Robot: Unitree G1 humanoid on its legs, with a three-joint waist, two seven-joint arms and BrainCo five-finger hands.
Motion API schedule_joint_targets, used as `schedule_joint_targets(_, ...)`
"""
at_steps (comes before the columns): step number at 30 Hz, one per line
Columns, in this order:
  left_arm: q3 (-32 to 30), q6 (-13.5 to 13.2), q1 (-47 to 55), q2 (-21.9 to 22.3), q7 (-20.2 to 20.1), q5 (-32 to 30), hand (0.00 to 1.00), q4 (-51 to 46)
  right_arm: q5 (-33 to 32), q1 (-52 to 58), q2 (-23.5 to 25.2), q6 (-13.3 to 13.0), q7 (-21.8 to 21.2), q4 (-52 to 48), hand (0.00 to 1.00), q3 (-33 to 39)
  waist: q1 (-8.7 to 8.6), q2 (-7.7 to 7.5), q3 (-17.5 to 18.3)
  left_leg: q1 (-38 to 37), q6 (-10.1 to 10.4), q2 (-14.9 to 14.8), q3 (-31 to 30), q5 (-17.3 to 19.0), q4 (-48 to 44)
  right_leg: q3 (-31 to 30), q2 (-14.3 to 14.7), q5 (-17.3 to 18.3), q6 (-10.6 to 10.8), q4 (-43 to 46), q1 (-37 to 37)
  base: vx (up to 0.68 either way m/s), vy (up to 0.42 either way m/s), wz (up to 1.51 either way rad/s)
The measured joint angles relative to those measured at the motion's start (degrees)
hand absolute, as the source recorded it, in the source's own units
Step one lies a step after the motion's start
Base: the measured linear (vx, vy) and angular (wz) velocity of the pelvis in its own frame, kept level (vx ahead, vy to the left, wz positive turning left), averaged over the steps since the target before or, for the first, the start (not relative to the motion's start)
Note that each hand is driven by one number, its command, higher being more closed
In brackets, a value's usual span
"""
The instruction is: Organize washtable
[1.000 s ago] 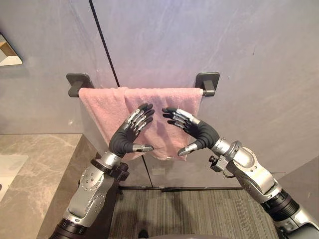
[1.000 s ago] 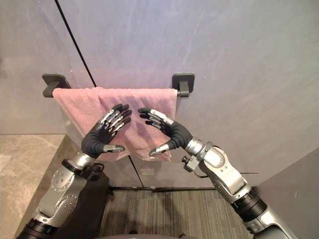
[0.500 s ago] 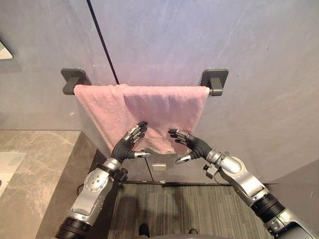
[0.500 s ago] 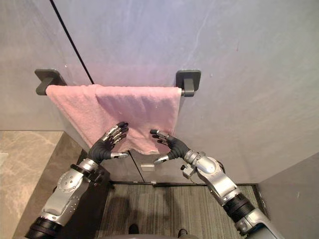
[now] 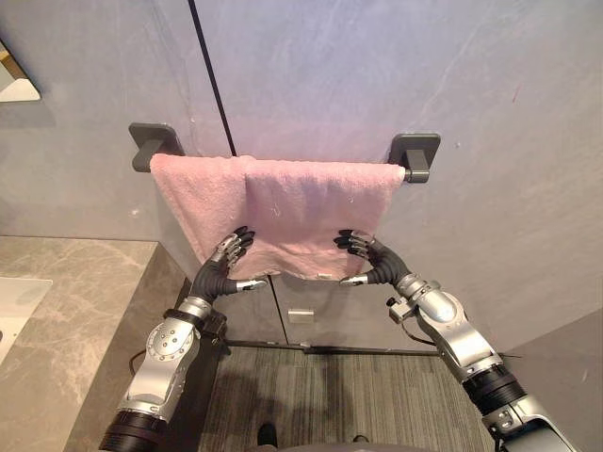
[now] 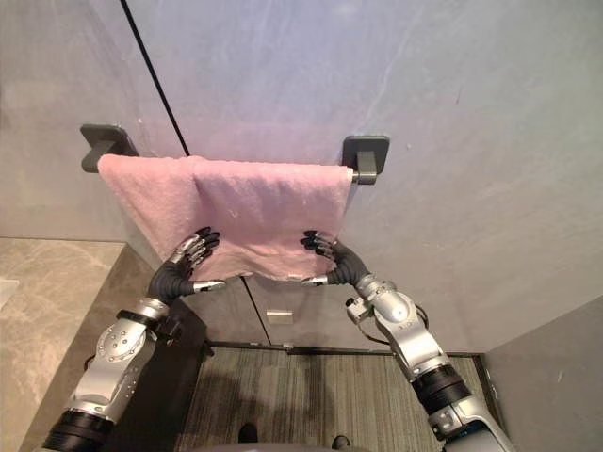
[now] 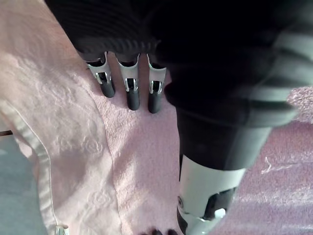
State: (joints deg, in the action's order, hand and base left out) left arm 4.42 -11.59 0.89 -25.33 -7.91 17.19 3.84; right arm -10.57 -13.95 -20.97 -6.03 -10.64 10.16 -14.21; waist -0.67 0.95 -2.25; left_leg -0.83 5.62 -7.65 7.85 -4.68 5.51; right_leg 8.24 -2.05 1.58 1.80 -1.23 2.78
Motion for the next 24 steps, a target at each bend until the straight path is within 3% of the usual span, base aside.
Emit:
schedule_joint_targets(15,-10.3,0.0,1.0,2.9,3.4,-0.1,0.0,0.4,1.1,4.7,2.7,-0.2,6.5,0.0,0.0,16.7,0.0,-0.24,0.0,-0.9,0.0,-0.1,-0.1,0.0,0.0,0.1,0.0,0.0,0.0,0.0,1.0,0.0,0.0,0.0)
schedule_joint_targets(24,-19.3,-0.1,2.9,9.1,6.1,0.0,0.0,0.0,1.2,7.3,4.9,-0.2,9.4,0.0,0.0,25.4,-0.17,-0.35,0.0,-1.0,0.0,0.0,-0.5,0.0,0.0,0.6,0.0,0.1,0.1,0.0,1.3,0.0,0.0,0.02)
